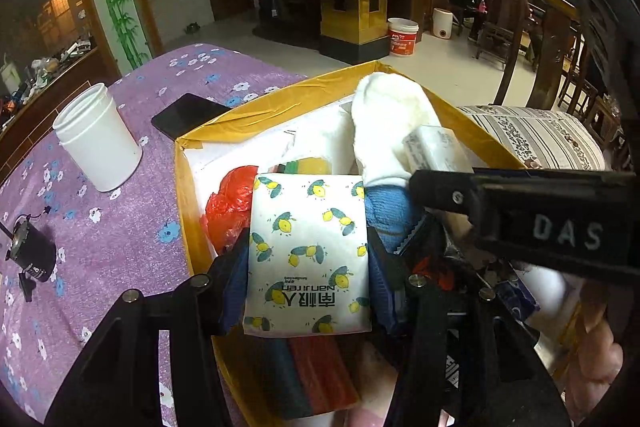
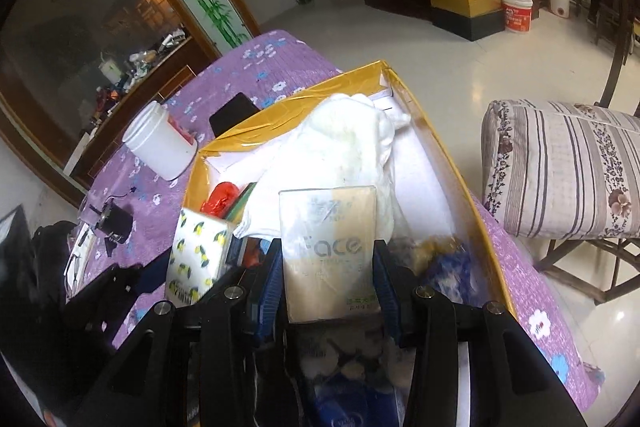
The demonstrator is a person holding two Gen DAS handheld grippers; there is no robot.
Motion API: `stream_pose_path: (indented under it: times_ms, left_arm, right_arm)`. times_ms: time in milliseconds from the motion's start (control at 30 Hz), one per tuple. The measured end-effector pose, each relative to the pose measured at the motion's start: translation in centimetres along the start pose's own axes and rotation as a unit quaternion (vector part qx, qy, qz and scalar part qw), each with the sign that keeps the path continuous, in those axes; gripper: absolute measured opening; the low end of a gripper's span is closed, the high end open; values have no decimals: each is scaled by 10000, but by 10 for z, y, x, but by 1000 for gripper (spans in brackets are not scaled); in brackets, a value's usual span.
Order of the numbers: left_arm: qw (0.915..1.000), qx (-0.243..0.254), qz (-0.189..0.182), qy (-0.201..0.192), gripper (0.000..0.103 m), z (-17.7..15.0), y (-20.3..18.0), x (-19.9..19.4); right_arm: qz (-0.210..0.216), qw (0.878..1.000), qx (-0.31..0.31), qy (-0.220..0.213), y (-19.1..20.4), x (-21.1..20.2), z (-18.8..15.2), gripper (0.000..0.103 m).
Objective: Organize soft objects
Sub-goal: 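Lower both tissue packs into the tray and open both tools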
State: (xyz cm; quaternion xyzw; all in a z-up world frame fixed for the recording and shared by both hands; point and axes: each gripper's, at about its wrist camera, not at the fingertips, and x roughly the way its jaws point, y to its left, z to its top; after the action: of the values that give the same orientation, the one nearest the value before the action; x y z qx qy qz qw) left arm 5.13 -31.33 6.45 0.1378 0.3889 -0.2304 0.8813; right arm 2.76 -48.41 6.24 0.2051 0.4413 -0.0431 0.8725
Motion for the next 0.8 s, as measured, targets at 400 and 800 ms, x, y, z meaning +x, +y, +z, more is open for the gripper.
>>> stream_pose_path:
  times_ms: [400, 800]
  left_arm:
    - [9999, -73, -78, 24, 51, 2, 4, 1]
    - [9999, -10, -90, -53, 53, 3, 0, -5]
  right_arm:
    - [-232, 9993, -110, 264, 12, 14, 8, 47]
    - [161, 9998, -106, 32, 13, -3, 5, 68]
